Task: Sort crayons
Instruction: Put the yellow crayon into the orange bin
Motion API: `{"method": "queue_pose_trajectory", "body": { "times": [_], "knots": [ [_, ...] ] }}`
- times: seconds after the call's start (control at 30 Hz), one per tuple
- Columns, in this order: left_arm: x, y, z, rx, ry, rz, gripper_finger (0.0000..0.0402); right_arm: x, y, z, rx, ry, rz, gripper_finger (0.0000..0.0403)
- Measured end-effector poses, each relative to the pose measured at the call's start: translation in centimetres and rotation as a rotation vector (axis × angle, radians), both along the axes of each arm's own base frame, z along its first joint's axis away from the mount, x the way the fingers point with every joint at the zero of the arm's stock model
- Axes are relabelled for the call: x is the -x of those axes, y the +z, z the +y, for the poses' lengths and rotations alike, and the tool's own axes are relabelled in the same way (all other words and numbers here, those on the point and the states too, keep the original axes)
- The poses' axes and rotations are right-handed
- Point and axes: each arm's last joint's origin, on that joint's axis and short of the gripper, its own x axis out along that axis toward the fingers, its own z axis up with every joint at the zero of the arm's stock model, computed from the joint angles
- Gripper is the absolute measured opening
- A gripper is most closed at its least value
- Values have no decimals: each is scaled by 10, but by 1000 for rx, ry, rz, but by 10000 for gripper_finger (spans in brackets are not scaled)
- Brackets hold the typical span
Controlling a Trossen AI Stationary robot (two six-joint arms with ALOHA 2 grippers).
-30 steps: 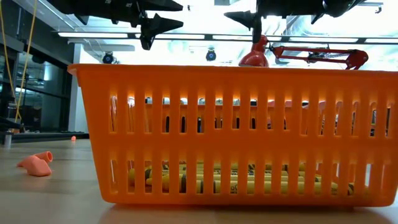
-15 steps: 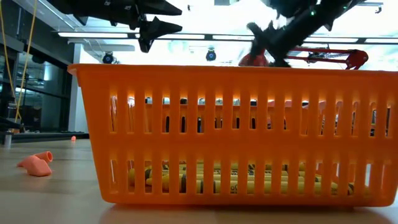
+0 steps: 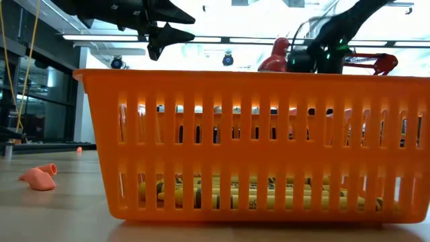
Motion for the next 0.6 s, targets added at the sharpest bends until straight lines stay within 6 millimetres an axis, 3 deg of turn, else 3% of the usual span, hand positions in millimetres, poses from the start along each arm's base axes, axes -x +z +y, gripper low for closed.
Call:
{"method": "queue_pose_trajectory", "body": {
  "times": [0.2,0.6],
  "knots": [
    [0,0,0,28,6,0,164,4,-27,-24,-75,61,35,188],
    [0,0,0,38,7,1,164,1,-44,-33,-47,104,107,188]
  ]
}}
